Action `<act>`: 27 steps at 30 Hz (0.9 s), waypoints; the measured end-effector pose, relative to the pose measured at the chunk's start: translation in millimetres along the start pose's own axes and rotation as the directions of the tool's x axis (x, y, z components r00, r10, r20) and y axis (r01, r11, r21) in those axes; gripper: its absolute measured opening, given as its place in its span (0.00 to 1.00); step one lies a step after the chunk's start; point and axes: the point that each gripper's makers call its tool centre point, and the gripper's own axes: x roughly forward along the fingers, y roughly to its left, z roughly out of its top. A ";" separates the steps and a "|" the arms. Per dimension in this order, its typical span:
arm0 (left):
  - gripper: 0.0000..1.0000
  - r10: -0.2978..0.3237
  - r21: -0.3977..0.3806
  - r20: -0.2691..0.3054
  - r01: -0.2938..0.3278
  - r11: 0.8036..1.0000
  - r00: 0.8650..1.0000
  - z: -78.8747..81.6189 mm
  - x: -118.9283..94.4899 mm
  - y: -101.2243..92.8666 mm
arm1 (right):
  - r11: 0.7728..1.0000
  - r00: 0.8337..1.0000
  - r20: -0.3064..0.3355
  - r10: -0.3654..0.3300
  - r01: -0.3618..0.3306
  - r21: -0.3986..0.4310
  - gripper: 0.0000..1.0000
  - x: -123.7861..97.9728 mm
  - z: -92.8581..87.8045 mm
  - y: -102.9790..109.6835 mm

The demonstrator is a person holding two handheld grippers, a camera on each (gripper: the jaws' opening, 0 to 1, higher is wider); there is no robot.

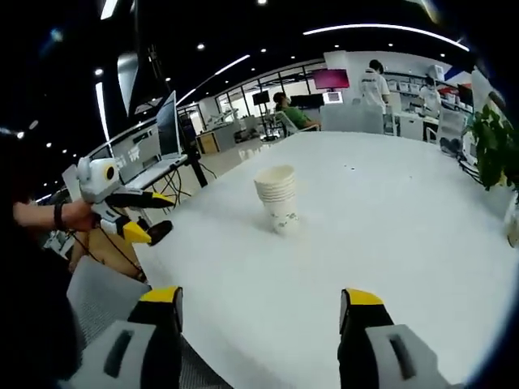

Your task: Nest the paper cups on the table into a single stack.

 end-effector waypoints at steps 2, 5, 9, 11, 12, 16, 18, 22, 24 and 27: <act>0.68 -0.002 -0.007 -0.001 0.002 1.000 1.000 -1.3 0.4 -1.1 | 1.000 1.000 -0.002 0.001 -0.001 0.004 0.80 1.6 -2.4 -6.0; 0.67 -0.006 -0.012 -0.005 0.006 1.000 1.000 -4.0 1.9 -2.4 | 1.000 1.000 0.001 -0.005 0.005 0.017 0.81 0.3 -2.8 -2.2; 0.67 -0.009 -0.015 -0.006 0.009 1.000 1.000 -6.3 3.1 -2.2 | 1.000 1.000 -0.002 -0.005 0.006 0.025 0.81 0.2 -6.5 -2.9; 0.67 -0.009 -0.014 -0.008 0.009 1.000 1.000 -6.7 3.5 -2.7 | 1.000 1.000 -0.008 -0.007 0.007 0.028 0.81 -0.8 -9.2 0.0; 0.67 -0.009 -0.010 -0.009 0.009 1.000 1.000 -6.8 3.7 -2.8 | 0.999 1.000 -0.008 -0.007 0.007 0.032 0.81 -1.6 -10.1 1.0; 0.67 -0.007 -0.009 -0.005 0.007 1.000 1.000 -5.9 4.4 -0.3 | 0.999 1.000 -0.004 -0.012 0.013 0.042 0.81 -4.5 -10.3 6.9; 0.67 -0.007 -0.007 -0.004 0.007 1.000 1.000 -5.3 4.6 0.2 | 0.999 1.000 -0.006 -0.015 0.015 0.047 0.81 -5.4 -11.1 7.9; 0.67 -0.005 -0.006 -0.002 0.005 1.000 1.000 -4.0 4.6 0.5 | 0.998 1.000 -0.003 -0.018 0.018 0.055 0.81 -6.2 -12.8 4.0; 0.67 -0.007 -0.004 -0.003 0.007 1.000 1.000 -5.2 5.2 -0.3 | 0.998 1.000 -0.005 -0.020 0.020 0.058 0.81 -7.2 -13.5 6.0; 0.67 -0.014 -0.001 -0.008 0.014 1.000 1.000 -7.3 5.9 -3.7 | 0.998 1.000 -0.005 -0.021 0.022 0.063 0.81 -7.9 -14.4 7.0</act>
